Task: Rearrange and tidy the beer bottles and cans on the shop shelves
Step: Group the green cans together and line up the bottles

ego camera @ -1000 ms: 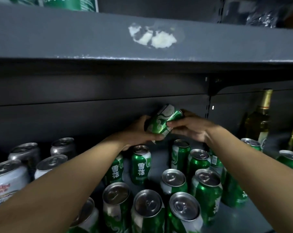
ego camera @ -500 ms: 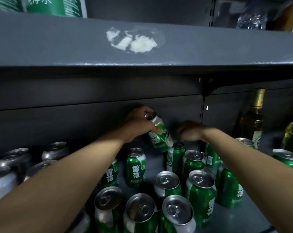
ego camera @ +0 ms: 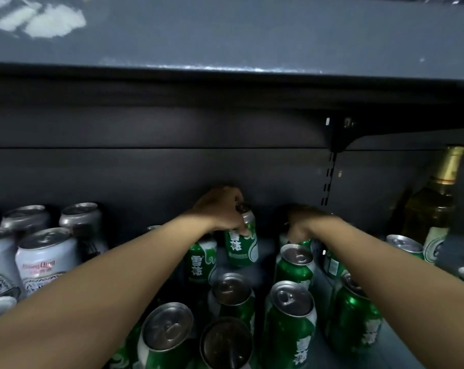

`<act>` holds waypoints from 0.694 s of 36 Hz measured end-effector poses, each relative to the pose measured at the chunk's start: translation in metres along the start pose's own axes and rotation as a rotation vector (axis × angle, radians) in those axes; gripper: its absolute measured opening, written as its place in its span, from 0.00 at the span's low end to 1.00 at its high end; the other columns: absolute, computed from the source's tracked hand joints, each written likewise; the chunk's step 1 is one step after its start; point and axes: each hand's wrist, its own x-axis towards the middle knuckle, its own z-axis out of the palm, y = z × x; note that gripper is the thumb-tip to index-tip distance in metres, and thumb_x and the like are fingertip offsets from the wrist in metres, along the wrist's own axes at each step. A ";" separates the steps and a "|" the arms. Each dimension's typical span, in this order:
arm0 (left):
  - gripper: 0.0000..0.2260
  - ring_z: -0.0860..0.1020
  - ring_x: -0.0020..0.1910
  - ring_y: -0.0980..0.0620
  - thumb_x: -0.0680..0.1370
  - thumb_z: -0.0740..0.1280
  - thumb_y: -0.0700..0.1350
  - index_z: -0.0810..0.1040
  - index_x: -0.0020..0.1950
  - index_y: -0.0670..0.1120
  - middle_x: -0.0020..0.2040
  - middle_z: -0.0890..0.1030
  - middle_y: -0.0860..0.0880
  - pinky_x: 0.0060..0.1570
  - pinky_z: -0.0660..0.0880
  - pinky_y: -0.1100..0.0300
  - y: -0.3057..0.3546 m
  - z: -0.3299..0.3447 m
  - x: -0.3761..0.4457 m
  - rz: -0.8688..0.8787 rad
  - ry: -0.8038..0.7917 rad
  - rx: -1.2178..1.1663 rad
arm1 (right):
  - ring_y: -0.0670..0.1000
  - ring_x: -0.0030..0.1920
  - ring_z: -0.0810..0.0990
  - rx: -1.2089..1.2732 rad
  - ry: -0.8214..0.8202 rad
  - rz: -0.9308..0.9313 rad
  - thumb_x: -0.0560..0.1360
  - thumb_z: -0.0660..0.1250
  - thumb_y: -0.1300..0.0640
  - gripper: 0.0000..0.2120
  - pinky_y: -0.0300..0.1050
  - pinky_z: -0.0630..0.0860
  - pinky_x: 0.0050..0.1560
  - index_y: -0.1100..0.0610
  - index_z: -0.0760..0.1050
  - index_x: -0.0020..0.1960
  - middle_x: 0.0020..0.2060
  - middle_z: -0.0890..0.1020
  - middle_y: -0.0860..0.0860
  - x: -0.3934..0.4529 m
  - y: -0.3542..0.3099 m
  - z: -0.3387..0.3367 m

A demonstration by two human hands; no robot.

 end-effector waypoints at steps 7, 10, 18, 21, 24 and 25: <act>0.26 0.76 0.55 0.48 0.61 0.76 0.63 0.72 0.50 0.51 0.55 0.77 0.52 0.45 0.68 0.57 0.010 0.019 0.004 -0.012 -0.022 0.285 | 0.53 0.56 0.77 0.094 -0.090 0.058 0.72 0.72 0.51 0.24 0.43 0.77 0.50 0.55 0.73 0.65 0.60 0.77 0.53 -0.001 0.021 -0.003; 0.28 0.75 0.59 0.47 0.62 0.75 0.64 0.72 0.54 0.51 0.59 0.76 0.51 0.49 0.68 0.55 0.007 0.028 0.006 0.005 -0.014 0.352 | 0.54 0.58 0.77 0.183 -0.047 0.042 0.73 0.71 0.47 0.26 0.44 0.78 0.51 0.55 0.71 0.67 0.61 0.76 0.53 -0.001 0.026 -0.003; 0.32 0.73 0.62 0.47 0.64 0.73 0.67 0.72 0.60 0.50 0.62 0.75 0.51 0.50 0.68 0.55 0.003 0.043 0.007 0.007 -0.077 0.443 | 0.52 0.48 0.78 0.382 0.011 0.009 0.72 0.73 0.52 0.14 0.46 0.81 0.49 0.58 0.76 0.53 0.47 0.77 0.52 -0.005 0.028 -0.011; 0.36 0.68 0.67 0.46 0.65 0.73 0.65 0.68 0.67 0.50 0.68 0.70 0.49 0.58 0.67 0.53 0.006 0.035 0.006 0.046 -0.165 0.475 | 0.50 0.37 0.78 0.387 0.062 0.011 0.70 0.75 0.50 0.13 0.44 0.81 0.41 0.57 0.74 0.39 0.37 0.76 0.51 -0.008 0.026 -0.022; 0.38 0.62 0.71 0.45 0.67 0.75 0.59 0.62 0.71 0.52 0.71 0.64 0.50 0.66 0.63 0.50 0.016 0.023 0.004 0.133 -0.194 0.405 | 0.49 0.31 0.78 0.383 0.141 0.010 0.68 0.75 0.49 0.14 0.41 0.77 0.30 0.56 0.75 0.33 0.30 0.77 0.51 -0.011 0.026 -0.034; 0.37 0.64 0.69 0.46 0.67 0.76 0.56 0.63 0.71 0.52 0.70 0.66 0.50 0.66 0.64 0.51 0.019 0.022 0.004 0.170 -0.218 0.329 | 0.49 0.30 0.78 0.394 0.161 0.006 0.68 0.75 0.50 0.13 0.38 0.74 0.28 0.58 0.77 0.35 0.30 0.77 0.51 -0.012 0.029 -0.037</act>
